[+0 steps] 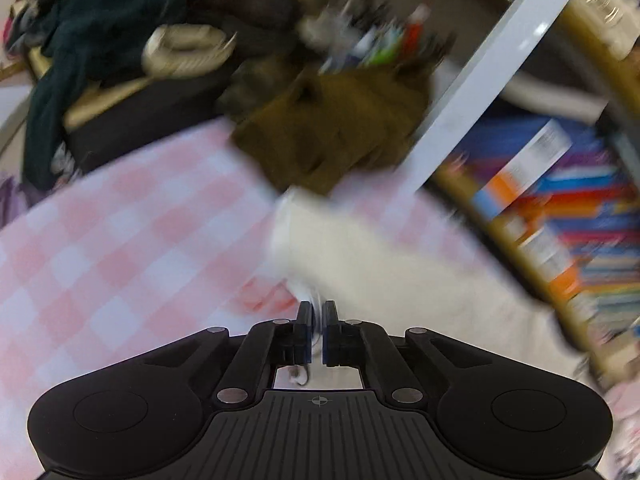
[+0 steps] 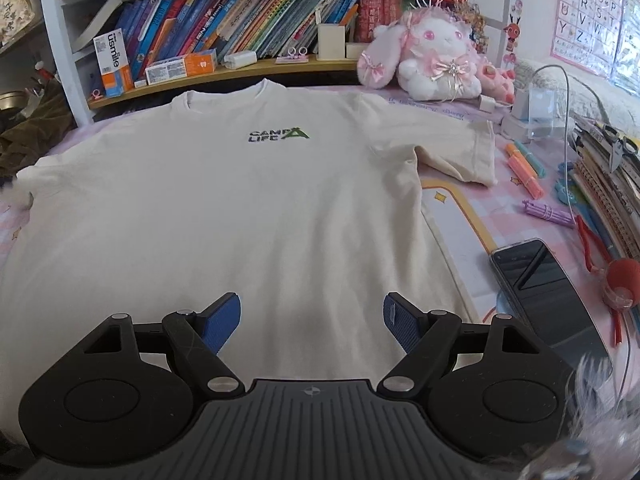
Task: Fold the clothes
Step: 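Grasp the sleeve nearest the left tool with the left tool, then fold the held sleeve over the shirt body with the left tool, then open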
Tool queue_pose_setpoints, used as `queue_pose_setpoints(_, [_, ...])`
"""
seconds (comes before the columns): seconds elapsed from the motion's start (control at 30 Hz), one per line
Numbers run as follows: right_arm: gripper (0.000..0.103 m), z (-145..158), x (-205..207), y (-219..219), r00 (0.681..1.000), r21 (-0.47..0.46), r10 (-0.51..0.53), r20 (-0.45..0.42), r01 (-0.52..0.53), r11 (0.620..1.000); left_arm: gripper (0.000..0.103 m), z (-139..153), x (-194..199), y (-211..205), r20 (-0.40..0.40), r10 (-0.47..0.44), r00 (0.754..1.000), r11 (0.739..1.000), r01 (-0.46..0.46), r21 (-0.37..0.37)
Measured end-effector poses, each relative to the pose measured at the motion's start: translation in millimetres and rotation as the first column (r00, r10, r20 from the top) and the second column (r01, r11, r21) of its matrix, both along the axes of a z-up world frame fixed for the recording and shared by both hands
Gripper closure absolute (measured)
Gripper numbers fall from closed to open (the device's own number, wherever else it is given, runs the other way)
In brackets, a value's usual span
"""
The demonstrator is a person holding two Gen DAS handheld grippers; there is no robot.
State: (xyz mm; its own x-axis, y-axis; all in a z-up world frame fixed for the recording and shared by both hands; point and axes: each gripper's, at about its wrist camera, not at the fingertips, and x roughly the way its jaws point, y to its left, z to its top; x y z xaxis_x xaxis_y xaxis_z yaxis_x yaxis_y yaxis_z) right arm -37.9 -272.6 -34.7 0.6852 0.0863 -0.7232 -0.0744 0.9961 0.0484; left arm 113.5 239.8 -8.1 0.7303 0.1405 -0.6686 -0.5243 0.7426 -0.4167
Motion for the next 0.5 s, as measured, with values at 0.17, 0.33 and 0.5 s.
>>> queue_pose_setpoints(0.17, [0.026, -1.9, 7.7, -18.8, 0.999, 0.013, -0.04, -0.01, 0.041, 0.999, 0.099, 44.3, 38.9, -101.8, 0.053, -0.404, 0.913, 0.902, 0.388, 0.189])
queue_pose_setpoints(0.33, [0.026, -3.1, 17.3, -24.7, 0.998, 0.029, -0.053, -0.015, 0.053, 0.998, 0.088, 1.5, 48.2, -215.7, -0.289, -0.692, 0.661, 0.562, 0.745, 0.36])
queue_pose_setpoints(0.5, [0.026, -3.8, 16.9, -18.3, 1.0, 0.004, -0.005, -0.018, 0.005, 1.0, 0.054, -10.3, 35.6, -190.1, -0.214, -0.651, 0.728, 0.68, 0.685, 0.262])
